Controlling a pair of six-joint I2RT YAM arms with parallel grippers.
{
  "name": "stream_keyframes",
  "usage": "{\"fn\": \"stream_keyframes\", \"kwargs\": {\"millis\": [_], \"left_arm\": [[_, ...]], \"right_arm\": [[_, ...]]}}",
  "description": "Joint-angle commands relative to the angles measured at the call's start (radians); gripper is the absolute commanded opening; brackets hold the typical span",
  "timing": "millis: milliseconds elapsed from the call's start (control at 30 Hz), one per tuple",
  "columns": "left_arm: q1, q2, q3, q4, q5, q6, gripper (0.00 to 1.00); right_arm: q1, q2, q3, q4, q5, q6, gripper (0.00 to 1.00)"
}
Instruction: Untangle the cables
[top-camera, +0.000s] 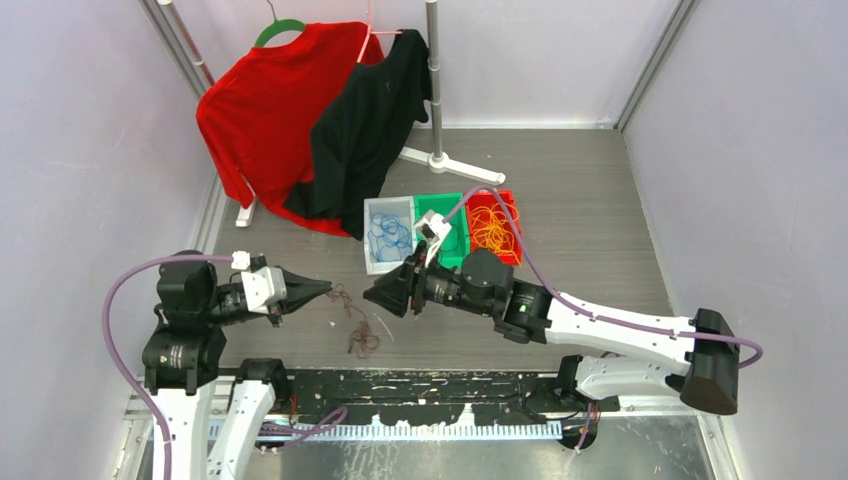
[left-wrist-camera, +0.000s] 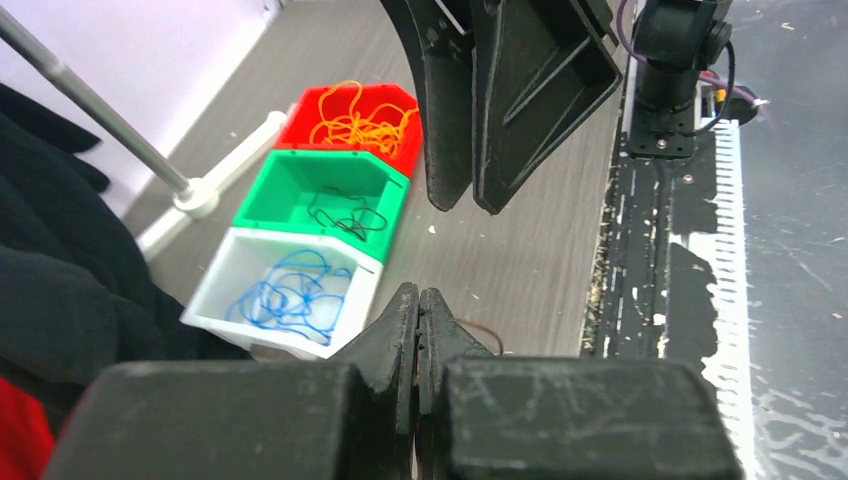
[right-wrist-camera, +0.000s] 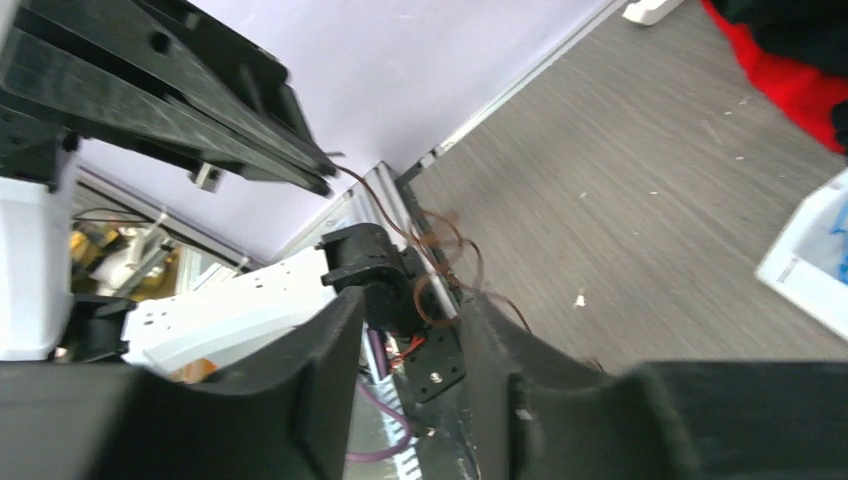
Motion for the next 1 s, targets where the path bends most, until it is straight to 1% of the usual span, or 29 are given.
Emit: {"fn": "stream_keyframes", "kwargs": {"millis": [0, 67, 200, 300, 400, 567, 733, 867, 933, 967], "left_arm": [[-0.002, 0.020, 0.063, 0.036, 0.012, 0.063, 0.00], [-0.002, 0.033, 0.077, 0.054, 0.025, 0.045, 0.00], [-0.002, 0.053, 0.106, 0.096, 0.031, -0.016, 0.00], [-0.002, 0.060, 0.129, 0.098, 0.034, -0.041, 0.00], [-0.002, 0.062, 0.145, 0.099, 0.037, -0.066, 0.00], [-0.003, 0.054, 0.150, 0.099, 0.038, -0.074, 0.00], [-0.002, 0.052, 0.148, 0.100, 0.036, -0.076, 0.00], [-0.002, 0.056, 0.151, 0.100, 0.048, -0.089, 0.00], [-0.003, 0.057, 0.151, 0.104, 0.050, -0.101, 0.00], [-0.002, 0.057, 0.151, 0.110, 0.049, -0.111, 0.00]], "right_arm": [[0.004, -0.073, -0.029, 0.019, 0.089, -0.029, 0.54], [0.004, -0.071, -0.040, 0.011, 0.106, -0.053, 0.64], [0.006, 0.002, -0.048, 0.094, 0.074, -0.086, 0.77], [0.018, 0.081, -0.019, 0.160, 0.020, -0.131, 0.81], [0.024, 0.143, 0.034, 0.169, -0.003, -0.159, 0.81], [0.024, 0.211, 0.078, 0.205, -0.014, -0.124, 0.77], [0.024, 0.232, 0.067, 0.252, -0.023, -0.074, 0.69], [0.024, 0.240, 0.063, 0.264, 0.023, -0.054, 0.58], [0.024, 0.250, 0.066, 0.288, 0.021, -0.043, 0.49], [0.024, 0.255, 0.068, 0.296, 0.022, -0.038, 0.42]]}}
